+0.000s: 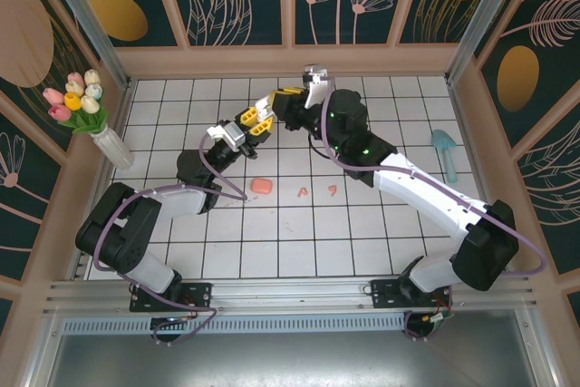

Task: Insert the wireless bluetooth earbuds into the charging case

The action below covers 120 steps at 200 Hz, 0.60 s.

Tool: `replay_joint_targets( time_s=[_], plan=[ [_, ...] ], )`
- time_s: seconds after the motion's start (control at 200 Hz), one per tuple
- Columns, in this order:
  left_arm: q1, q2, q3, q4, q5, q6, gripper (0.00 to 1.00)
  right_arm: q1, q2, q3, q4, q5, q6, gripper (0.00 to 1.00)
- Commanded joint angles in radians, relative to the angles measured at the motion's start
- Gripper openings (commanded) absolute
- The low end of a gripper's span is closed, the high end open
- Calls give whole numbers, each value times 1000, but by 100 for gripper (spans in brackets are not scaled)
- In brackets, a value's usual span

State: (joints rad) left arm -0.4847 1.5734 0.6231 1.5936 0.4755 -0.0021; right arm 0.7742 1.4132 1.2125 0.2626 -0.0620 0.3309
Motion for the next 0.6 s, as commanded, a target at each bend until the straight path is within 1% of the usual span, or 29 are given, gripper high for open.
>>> replay_joint_targets(
  time_s=[0.0, 0.26, 0.455, 0.596],
  plan=[
    [-3, -4, 33, 50, 22, -33, 0, 2, 7, -38, 66, 1, -14, 24],
    [-3, -3, 39, 63, 21, -50, 0, 2, 0, -102, 114, 5, -41, 24],
    [-3, 2, 43, 65, 19, -53, 0, 6, -18, -138, 137, -28, -93, 24],
    [-3, 4, 44, 63, 17, -53, 0, 10, -22, -144, 123, -41, -135, 24]
  ],
)
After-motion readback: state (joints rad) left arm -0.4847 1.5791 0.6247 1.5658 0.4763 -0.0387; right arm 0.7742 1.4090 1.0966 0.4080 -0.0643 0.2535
